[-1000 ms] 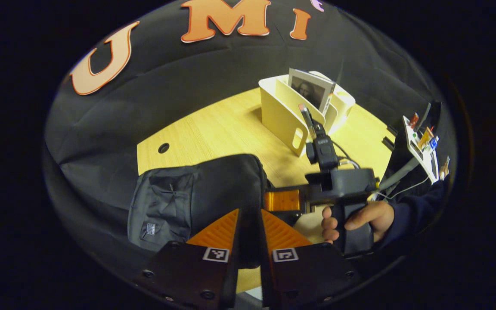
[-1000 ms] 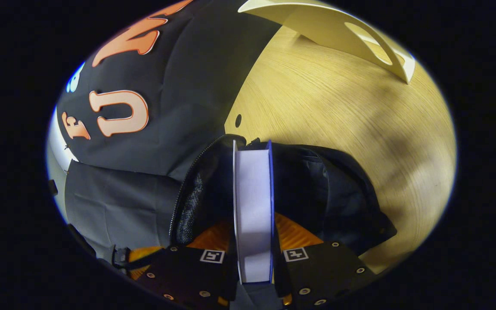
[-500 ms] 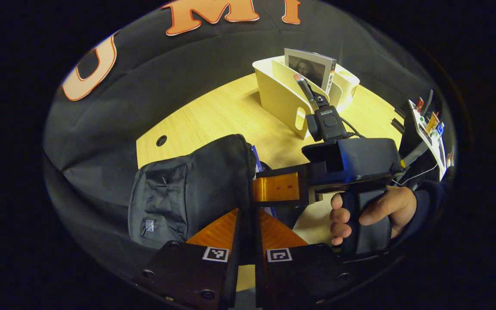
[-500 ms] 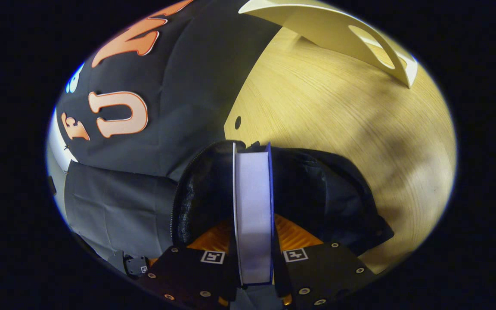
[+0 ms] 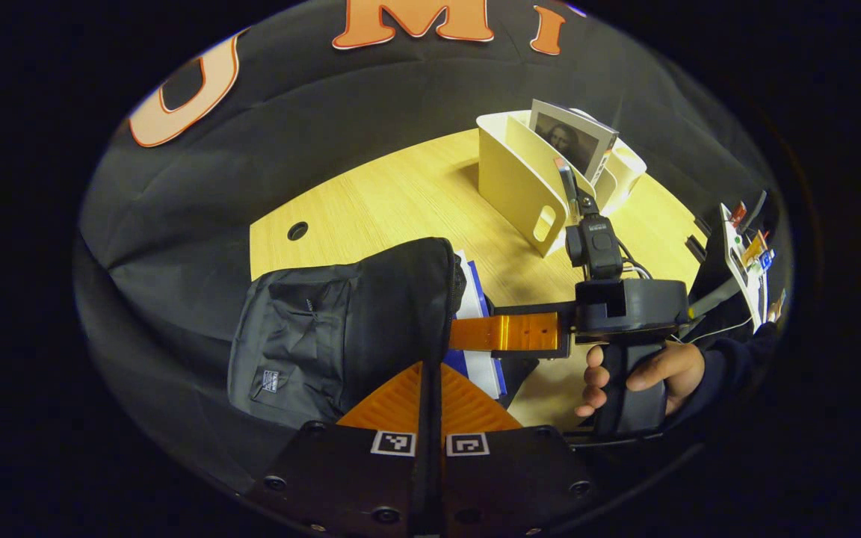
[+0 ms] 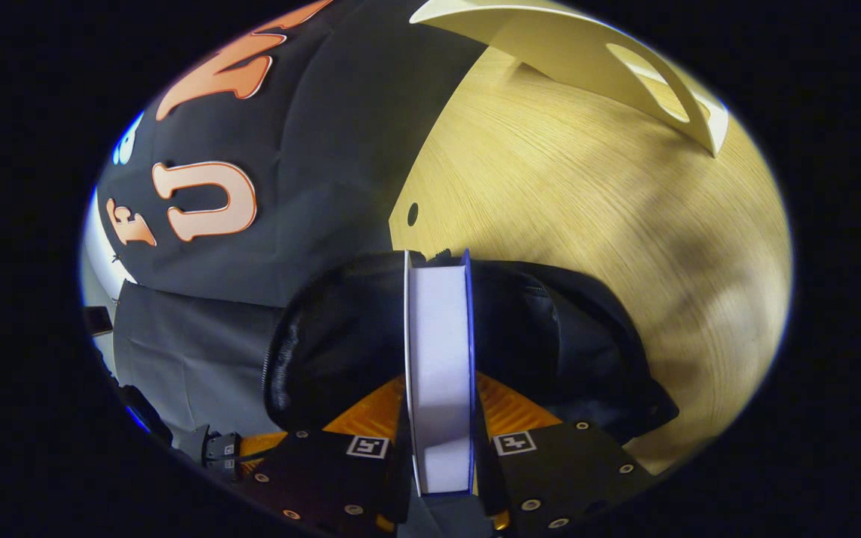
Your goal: Open the schoolbag, grab two books from the bookshelf and put them into the schoolbag.
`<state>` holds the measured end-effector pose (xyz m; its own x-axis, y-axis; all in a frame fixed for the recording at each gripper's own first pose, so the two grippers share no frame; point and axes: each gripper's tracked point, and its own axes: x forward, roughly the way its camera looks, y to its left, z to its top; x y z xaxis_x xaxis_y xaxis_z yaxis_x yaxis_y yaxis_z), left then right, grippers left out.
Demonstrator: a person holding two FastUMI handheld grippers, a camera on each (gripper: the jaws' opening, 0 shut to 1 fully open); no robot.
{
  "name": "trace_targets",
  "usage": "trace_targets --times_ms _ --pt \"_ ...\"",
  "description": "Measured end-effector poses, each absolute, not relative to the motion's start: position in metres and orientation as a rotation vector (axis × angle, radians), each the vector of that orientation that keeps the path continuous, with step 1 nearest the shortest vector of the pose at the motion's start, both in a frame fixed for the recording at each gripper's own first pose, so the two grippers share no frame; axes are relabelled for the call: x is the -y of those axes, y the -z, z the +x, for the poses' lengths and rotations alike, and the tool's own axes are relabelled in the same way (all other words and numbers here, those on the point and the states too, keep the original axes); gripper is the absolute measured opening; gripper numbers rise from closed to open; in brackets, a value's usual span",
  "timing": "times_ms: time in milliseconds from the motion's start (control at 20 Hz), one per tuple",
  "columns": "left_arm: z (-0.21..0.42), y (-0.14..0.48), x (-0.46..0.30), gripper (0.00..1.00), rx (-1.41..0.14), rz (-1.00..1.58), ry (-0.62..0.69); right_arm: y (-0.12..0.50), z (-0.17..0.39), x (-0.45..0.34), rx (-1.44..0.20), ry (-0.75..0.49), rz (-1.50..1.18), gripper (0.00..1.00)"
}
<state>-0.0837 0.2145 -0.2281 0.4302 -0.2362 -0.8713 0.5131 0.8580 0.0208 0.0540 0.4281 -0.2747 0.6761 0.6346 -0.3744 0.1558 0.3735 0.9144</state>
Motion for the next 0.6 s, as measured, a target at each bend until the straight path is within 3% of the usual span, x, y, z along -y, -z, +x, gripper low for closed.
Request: trace_targets --times_ms 250,500,600 --pt "-0.081 0.196 -0.206 0.01 -1.009 0.284 0.466 0.284 0.064 -0.443 -0.816 -0.349 1.174 0.44" --pt "-0.083 0.179 -0.181 0.01 -1.002 0.271 0.453 0.292 0.064 -0.476 -0.856 -0.377 1.15 0.44" --pt "-0.086 0.175 -0.172 0.01 -1.006 0.264 0.449 0.297 0.057 -0.479 -0.911 -0.378 1.094 0.52"
